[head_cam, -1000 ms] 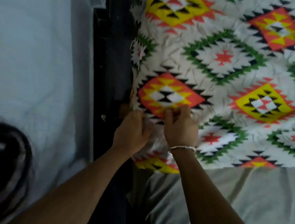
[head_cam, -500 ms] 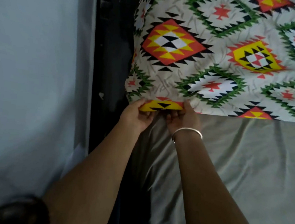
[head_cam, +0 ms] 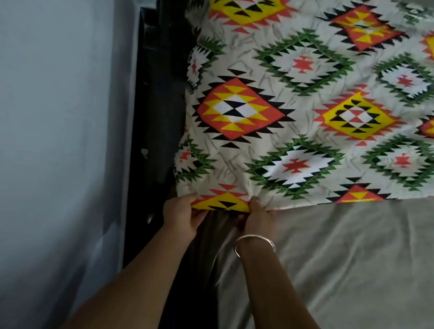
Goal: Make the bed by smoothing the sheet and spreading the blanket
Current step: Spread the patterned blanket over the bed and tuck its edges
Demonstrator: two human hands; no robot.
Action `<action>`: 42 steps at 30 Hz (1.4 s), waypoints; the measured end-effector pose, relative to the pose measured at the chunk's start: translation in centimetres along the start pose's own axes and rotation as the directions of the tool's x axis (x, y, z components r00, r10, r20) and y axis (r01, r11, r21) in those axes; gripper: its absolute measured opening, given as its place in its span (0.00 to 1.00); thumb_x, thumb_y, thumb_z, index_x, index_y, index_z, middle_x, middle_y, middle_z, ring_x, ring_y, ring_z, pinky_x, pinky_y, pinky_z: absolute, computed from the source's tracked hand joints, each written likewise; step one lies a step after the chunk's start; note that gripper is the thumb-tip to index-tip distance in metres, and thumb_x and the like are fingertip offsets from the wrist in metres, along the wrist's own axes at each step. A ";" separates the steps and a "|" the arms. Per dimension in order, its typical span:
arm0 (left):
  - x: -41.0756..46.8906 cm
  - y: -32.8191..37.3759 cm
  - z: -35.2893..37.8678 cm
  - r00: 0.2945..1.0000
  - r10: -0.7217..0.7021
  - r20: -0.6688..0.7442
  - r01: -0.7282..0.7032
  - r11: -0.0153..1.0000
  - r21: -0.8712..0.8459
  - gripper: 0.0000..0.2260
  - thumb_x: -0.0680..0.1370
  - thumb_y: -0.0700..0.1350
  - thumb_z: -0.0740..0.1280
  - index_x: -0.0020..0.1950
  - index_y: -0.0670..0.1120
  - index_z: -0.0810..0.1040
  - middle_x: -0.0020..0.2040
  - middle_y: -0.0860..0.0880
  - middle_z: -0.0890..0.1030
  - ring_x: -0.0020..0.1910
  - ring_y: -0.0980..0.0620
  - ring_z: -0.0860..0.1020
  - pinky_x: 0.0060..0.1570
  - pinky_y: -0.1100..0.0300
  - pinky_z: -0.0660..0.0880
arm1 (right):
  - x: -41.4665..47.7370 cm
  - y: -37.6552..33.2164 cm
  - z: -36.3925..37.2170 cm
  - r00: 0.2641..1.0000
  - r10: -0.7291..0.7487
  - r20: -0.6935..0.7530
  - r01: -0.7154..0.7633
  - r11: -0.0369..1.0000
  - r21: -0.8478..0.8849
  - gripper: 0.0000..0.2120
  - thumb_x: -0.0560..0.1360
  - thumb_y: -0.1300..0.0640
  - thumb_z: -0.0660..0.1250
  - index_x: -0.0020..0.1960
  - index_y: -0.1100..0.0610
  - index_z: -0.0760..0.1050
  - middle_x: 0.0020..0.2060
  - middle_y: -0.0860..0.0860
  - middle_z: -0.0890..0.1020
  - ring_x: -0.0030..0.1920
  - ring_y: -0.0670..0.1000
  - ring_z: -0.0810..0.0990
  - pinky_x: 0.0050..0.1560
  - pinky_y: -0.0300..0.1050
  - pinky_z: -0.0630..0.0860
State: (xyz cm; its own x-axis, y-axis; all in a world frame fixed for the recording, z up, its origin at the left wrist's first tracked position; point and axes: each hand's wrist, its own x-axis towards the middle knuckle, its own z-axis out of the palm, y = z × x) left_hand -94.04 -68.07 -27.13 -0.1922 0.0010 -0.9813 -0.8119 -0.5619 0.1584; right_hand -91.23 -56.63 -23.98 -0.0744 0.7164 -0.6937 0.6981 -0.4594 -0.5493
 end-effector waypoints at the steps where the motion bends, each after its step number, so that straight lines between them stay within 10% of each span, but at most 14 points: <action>1: 0.1 0.0 -0.1 0.995 0.029 -0.099 -0.025 0.999 0.044 0.09 0.73 0.33 0.66 0.52 0.39 0.77 0.46 0.42 0.80 0.42 0.48 0.79 0.35 0.57 0.77 | -0.4 -0.2 -0.1 0.999 0.019 -0.037 -0.020 1.000 -0.021 0.10 0.74 0.56 0.68 0.45 0.64 0.74 0.35 0.56 0.77 0.32 0.51 0.77 0.34 0.41 0.72; 6: -1.9 1.8 2.2 0.916 0.382 -0.119 -0.320 0.879 0.355 0.10 0.71 0.37 0.64 0.51 0.41 0.71 0.49 0.40 0.77 0.44 0.46 0.77 0.42 0.55 0.77 | -2.7 -3.2 0.3 0.977 -0.072 -0.202 0.073 0.997 -0.005 0.16 0.69 0.55 0.72 0.49 0.64 0.72 0.41 0.55 0.78 0.41 0.53 0.76 0.41 0.40 0.66; 10: -4.5 6.9 6.7 0.808 0.585 -0.069 -0.299 0.509 0.807 0.09 0.71 0.45 0.67 0.48 0.46 0.71 0.52 0.46 0.72 0.52 0.42 0.72 0.51 0.48 0.75 | -3.1 -8.3 2.2 0.985 -0.118 -0.126 0.117 0.993 -0.013 0.19 0.72 0.56 0.70 0.57 0.60 0.66 0.46 0.55 0.73 0.45 0.53 0.73 0.47 0.41 0.66; 16: -7.2 14.4 15.1 0.782 0.557 0.279 -0.577 0.478 0.662 0.07 0.75 0.44 0.65 0.50 0.43 0.73 0.43 0.48 0.73 0.39 0.52 0.73 0.36 0.58 0.68 | -2.0 -17.0 7.7 0.929 -0.317 0.193 0.349 0.923 -0.162 0.17 0.73 0.53 0.69 0.57 0.60 0.69 0.32 0.50 0.75 0.37 0.56 0.77 0.48 0.55 0.76; 20: -5.3 20.2 20.1 0.729 0.591 0.345 -0.649 0.437 0.623 0.05 0.77 0.43 0.64 0.47 0.42 0.71 0.44 0.45 0.73 0.42 0.48 0.74 0.37 0.57 0.68 | -0.2 -24.3 12.2 0.839 -0.441 0.320 0.522 0.819 -0.237 0.14 0.76 0.52 0.66 0.57 0.58 0.69 0.30 0.48 0.75 0.33 0.52 0.76 0.37 0.48 0.72; 30: 6.2 36.8 36.3 0.603 0.652 0.460 -0.656 0.078 0.751 0.14 0.81 0.46 0.58 0.64 0.43 0.73 0.58 0.43 0.78 0.57 0.45 0.76 0.53 0.57 0.71 | 10.3 -39.9 28.6 0.382 -0.776 0.502 0.840 0.065 -0.538 0.20 0.75 0.57 0.60 0.65 0.61 0.72 0.61 0.60 0.77 0.61 0.63 0.73 0.62 0.54 0.68; 37: 10.6 39.2 38.0 0.349 0.699 0.624 -0.668 -0.281 0.689 0.07 0.77 0.41 0.63 0.45 0.42 0.80 0.43 0.46 0.80 0.44 0.47 0.78 0.41 0.59 0.68 | 12.9 -43.6 33.9 0.399 -0.684 0.610 0.833 -0.008 -0.553 0.10 0.75 0.56 0.61 0.47 0.59 0.79 0.43 0.61 0.82 0.48 0.62 0.78 0.51 0.51 0.70; 42: 10.7 41.1 39.2 0.402 0.753 0.520 -0.568 -0.240 0.787 0.08 0.78 0.40 0.61 0.47 0.38 0.79 0.46 0.41 0.77 0.43 0.48 0.73 0.39 0.63 0.59 | 12.8 -45.3 36.4 0.479 -0.597 0.644 0.772 -0.063 -0.632 0.10 0.78 0.54 0.58 0.52 0.54 0.77 0.49 0.57 0.82 0.52 0.60 0.78 0.48 0.47 0.69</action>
State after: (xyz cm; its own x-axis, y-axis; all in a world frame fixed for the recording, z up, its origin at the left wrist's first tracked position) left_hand -151.08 -58.73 -26.89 -0.9757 0.0073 -0.2189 -0.1299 0.7855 0.6051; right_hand -149.74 -45.77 -24.88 -0.9109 0.2790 -0.3040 0.3489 0.9141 -0.2065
